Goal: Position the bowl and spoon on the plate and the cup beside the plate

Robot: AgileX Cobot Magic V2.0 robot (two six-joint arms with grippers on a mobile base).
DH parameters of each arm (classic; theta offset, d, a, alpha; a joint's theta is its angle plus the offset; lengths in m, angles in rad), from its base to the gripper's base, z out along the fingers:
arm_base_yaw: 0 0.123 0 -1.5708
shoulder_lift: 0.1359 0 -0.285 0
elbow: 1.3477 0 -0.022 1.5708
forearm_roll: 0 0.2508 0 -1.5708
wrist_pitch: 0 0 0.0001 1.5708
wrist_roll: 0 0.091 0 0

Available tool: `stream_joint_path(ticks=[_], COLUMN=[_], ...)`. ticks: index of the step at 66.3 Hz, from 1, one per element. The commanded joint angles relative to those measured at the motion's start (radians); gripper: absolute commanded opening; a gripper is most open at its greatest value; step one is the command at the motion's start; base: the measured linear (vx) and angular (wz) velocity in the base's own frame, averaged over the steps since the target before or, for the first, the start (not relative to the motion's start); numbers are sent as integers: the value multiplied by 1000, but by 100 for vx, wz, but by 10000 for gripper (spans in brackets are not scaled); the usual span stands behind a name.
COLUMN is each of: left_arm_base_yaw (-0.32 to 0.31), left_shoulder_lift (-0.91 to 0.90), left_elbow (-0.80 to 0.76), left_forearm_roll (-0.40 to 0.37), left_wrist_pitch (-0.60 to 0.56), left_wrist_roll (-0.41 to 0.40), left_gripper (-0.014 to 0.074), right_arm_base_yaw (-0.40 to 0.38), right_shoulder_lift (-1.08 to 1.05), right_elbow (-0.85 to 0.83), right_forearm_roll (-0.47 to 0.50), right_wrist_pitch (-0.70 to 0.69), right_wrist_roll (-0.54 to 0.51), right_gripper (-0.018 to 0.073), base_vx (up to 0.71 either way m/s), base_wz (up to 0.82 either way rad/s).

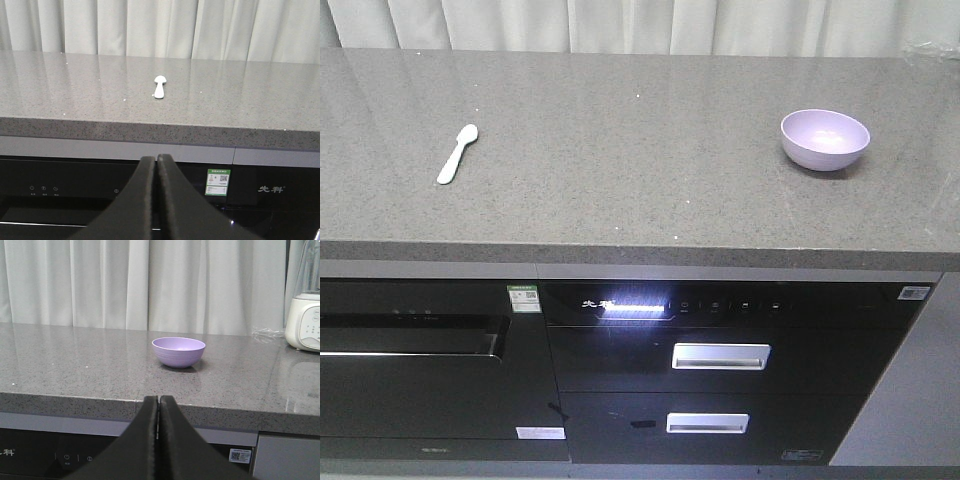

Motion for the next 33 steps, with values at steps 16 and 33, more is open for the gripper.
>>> stream_joint_path(ticks=[16, 33], left_arm_base_yaw=[0, 0], left_shoulder_lift=[-14, -14], left_elbow=[26, 26], left_forearm_roll=[-8, -8], left_wrist_pitch=[-70, -70], left_wrist_roll=[-9, -9], left_gripper=[-6, -6], right_arm_base_yaw=[-5, -5], right_shoulder_lift=[-10, -10], right_elbow=[8, 8], right_forearm_roll=[-7, -7], right_wrist_pitch=[-74, -74], right_wrist_roll=[-4, -4], right_gripper=[-3, -3], base_vx=[5, 6], base_wz=[0, 0])
